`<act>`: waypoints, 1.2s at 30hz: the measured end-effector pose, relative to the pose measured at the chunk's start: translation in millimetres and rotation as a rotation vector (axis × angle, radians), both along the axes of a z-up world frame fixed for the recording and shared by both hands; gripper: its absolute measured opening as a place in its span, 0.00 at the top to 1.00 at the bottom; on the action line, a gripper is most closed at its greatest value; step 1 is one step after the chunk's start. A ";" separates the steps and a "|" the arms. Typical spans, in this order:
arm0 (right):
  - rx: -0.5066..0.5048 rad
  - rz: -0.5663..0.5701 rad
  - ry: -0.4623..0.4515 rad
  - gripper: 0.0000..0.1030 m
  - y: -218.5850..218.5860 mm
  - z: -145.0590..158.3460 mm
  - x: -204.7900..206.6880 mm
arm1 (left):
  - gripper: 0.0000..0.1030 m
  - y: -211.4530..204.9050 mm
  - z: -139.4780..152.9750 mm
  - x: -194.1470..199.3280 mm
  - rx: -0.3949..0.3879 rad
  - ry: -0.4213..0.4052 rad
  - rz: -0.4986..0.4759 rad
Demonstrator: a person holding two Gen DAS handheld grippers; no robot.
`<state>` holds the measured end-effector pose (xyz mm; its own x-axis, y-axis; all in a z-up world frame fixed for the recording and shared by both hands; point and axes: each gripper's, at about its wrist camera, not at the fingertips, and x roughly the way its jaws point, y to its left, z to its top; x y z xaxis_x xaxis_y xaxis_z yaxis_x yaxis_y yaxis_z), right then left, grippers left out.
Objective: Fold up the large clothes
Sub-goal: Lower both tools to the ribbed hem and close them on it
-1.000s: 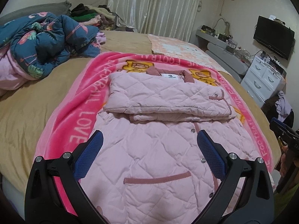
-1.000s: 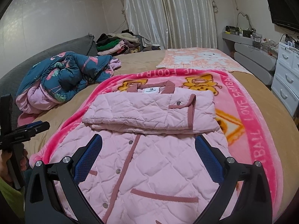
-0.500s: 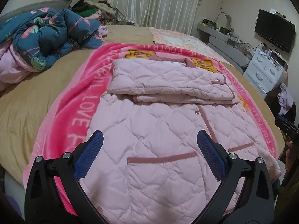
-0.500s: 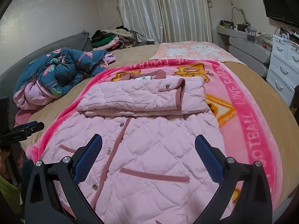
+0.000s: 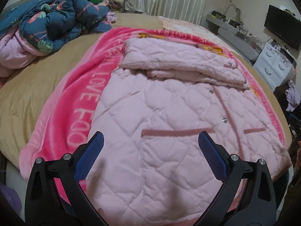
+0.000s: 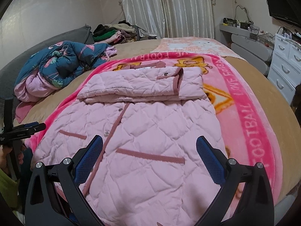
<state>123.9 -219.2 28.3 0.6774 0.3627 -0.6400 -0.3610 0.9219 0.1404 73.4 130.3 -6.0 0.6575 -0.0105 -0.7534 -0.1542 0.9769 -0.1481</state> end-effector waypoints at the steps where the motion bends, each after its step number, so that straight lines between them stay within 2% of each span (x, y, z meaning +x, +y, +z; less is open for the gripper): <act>1: 0.000 -0.004 0.003 0.04 -2.5 -1.6 -0.9 | 0.09 1.6 -4.5 -1.2 -0.001 0.010 0.004; 15: 0.009 -0.074 0.047 0.04 -34.1 -24.1 -14.3 | 0.09 31.4 -39.9 -15.2 -0.039 0.069 0.045; 23: -0.001 -0.107 0.106 0.04 -49.5 -38.9 -16.1 | 0.09 47.8 -55.4 -26.8 -0.101 0.099 0.044; 31: -0.023 -0.118 0.184 0.04 -64.8 -53.9 -20.3 | 0.09 50.1 -67.7 -34.4 -0.165 0.141 -0.013; 33: -0.042 -0.118 0.207 0.04 -67.7 -57.6 -22.5 | 0.09 46.6 -70.5 -38.0 -0.166 0.156 -0.042; 36: -0.072 -0.099 0.245 0.04 -71.0 -63.3 -27.3 | 0.09 35.8 -74.0 -43.1 -0.127 0.178 -0.092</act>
